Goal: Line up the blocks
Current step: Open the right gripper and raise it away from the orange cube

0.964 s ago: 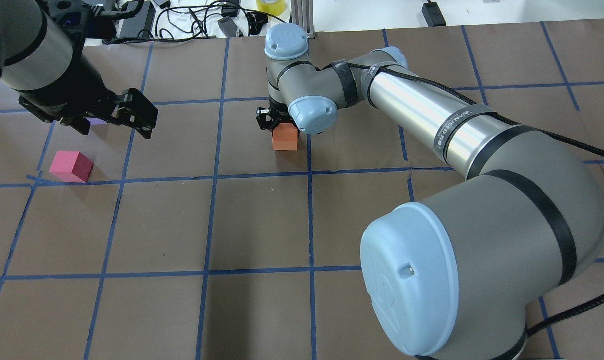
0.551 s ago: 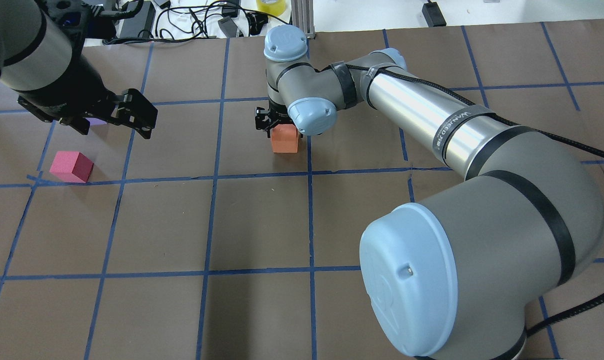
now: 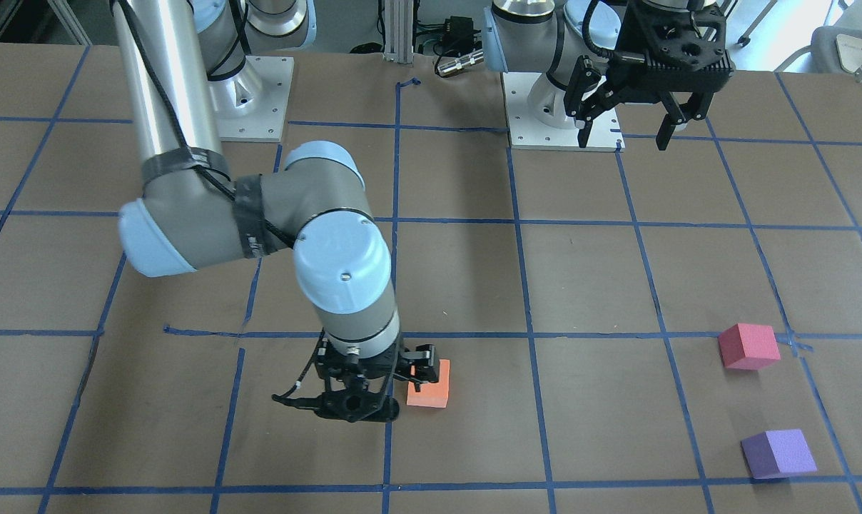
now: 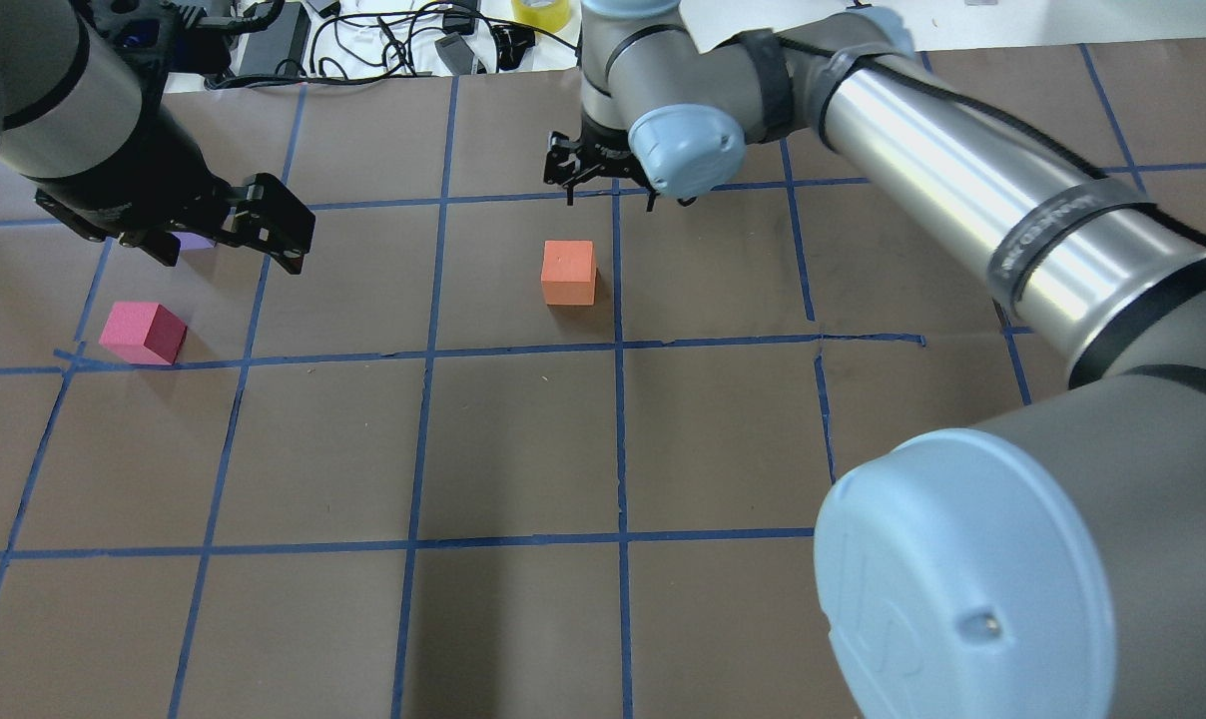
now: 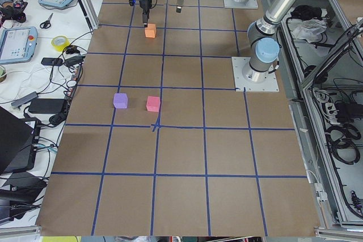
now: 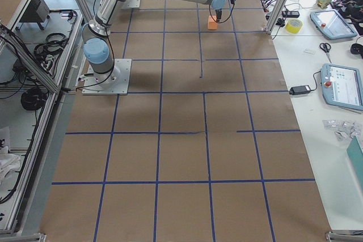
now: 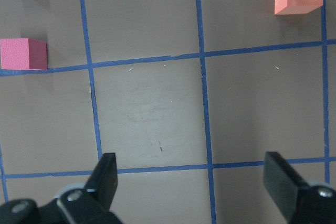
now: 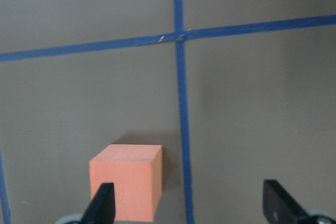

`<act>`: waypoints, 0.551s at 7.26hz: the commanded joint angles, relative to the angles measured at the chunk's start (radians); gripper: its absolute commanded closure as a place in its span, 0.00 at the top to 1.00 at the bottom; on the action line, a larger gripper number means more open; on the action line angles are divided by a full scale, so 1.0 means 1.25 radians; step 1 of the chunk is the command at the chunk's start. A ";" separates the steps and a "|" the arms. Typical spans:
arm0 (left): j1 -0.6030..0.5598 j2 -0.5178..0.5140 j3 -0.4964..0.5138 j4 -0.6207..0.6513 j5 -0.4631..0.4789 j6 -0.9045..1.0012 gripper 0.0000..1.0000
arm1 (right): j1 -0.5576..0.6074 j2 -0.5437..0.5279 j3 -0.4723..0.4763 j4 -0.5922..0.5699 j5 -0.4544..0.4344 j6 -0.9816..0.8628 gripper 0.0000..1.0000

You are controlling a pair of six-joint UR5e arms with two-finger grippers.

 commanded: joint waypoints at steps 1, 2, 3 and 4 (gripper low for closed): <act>0.001 -0.001 -0.002 0.000 0.001 0.002 1.00 | -0.091 -0.123 0.023 0.122 -0.009 -0.131 1.00; 0.000 -0.003 -0.003 0.000 0.000 -0.001 1.00 | -0.122 -0.163 0.045 0.181 -0.028 -0.168 1.00; 0.000 -0.004 -0.003 0.000 0.000 -0.002 1.00 | -0.154 -0.211 0.078 0.199 -0.041 -0.200 1.00; 0.000 -0.007 -0.003 0.000 0.001 0.000 1.00 | -0.177 -0.268 0.132 0.200 -0.048 -0.244 1.00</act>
